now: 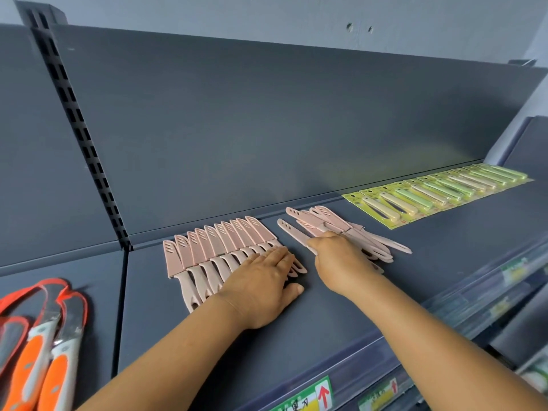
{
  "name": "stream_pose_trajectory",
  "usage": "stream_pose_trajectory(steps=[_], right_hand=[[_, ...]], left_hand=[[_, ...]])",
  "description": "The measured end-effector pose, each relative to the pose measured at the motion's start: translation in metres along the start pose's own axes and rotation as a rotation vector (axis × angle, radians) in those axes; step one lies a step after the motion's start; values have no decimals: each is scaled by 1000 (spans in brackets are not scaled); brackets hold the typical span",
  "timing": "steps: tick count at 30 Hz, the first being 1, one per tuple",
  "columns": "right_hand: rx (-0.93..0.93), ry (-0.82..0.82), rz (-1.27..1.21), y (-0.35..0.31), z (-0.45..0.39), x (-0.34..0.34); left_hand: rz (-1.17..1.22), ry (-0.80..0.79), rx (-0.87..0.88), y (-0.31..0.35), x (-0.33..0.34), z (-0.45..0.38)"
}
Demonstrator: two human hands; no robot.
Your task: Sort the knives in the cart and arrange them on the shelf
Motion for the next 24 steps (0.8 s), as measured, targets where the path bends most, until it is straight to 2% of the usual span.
stream_pose_trajectory(steps=[3,8,10,15,24], right_hand=[[43,53,-27,-3,-5,-11],[54,38,-621,-1,-24,-8],[37,-8,-737,-8,-28,-2],[22,-41,-695,-20,-34,1],[31,5,-434,-23,-29,-4]], left_hand=[[19,7,0,-1,1,0],[35,15,5,-1,0,1],[31,18,6,0,0,1],[43,14,12,-1,1,0],[47,25,31,1,0,0]])
Point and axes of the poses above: each hand's wrist, its own z-axis away from the middle knuckle, its own x-axis out of the palm, y = z × x, the point moved 10 cm from there along -z, towards the middle knuckle, and after that the axes turned 11 degrees about -y, right-handed, at the moved point
